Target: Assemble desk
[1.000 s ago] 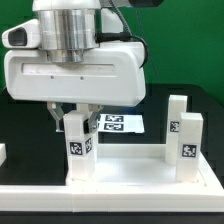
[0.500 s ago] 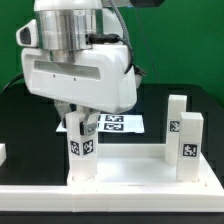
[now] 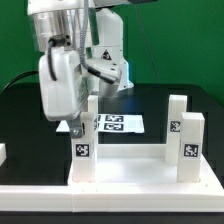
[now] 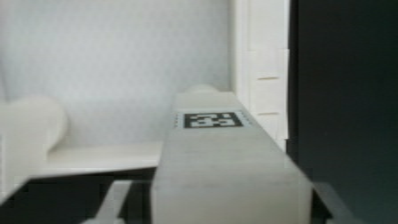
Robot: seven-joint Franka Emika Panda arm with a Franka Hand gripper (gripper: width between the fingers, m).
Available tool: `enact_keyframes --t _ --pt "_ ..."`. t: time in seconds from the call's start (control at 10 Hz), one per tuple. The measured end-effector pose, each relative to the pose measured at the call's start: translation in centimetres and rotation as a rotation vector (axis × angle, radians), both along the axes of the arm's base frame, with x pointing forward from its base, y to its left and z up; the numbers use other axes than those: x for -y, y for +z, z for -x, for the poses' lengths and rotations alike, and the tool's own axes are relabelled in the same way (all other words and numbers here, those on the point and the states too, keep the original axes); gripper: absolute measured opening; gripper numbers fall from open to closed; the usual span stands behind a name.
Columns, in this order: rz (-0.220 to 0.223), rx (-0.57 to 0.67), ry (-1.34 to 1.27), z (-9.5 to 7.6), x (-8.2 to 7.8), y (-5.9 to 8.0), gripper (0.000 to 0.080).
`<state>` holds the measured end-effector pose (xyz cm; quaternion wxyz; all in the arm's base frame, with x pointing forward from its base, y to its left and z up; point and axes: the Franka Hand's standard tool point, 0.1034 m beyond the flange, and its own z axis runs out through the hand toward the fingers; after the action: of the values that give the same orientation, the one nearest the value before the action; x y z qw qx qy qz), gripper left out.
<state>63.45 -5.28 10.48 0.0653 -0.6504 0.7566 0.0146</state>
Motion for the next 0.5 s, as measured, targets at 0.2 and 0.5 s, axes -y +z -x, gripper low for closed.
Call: enact_keyframes --t 0.2,0.5 --pt "-0.016 -0.008 -0.168 -0.02 0.0 -0.07 0.0288" --pt "-0.012 -0.004 -0.129 -0.02 -0.02 -0.11 0.0575"
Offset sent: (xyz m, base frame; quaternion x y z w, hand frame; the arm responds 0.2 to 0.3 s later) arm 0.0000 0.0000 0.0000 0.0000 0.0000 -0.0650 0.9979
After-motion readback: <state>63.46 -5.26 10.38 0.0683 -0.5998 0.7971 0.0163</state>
